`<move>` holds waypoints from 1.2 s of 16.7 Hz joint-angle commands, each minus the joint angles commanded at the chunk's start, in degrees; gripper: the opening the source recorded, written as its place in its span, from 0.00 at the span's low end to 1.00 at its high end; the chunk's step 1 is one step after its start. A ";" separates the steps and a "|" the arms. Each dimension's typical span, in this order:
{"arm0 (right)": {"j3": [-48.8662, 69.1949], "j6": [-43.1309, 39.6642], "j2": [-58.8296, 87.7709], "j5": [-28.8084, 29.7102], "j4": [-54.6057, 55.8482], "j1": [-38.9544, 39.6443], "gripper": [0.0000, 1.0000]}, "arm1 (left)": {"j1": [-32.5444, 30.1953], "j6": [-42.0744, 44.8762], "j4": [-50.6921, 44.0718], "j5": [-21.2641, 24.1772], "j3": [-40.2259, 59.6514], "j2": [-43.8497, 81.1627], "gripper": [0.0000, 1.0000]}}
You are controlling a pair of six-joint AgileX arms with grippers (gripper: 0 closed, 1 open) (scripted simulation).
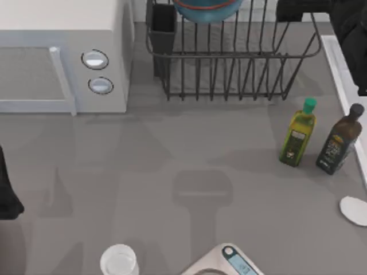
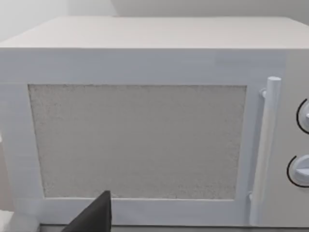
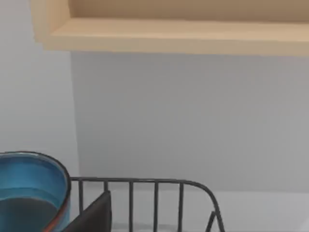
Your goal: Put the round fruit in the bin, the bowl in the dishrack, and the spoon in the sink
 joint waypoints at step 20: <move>-54.34 -0.67 -85.30 -26.92 -28.38 -25.66 1.00 | 0.00 0.00 0.00 0.00 0.00 0.00 1.00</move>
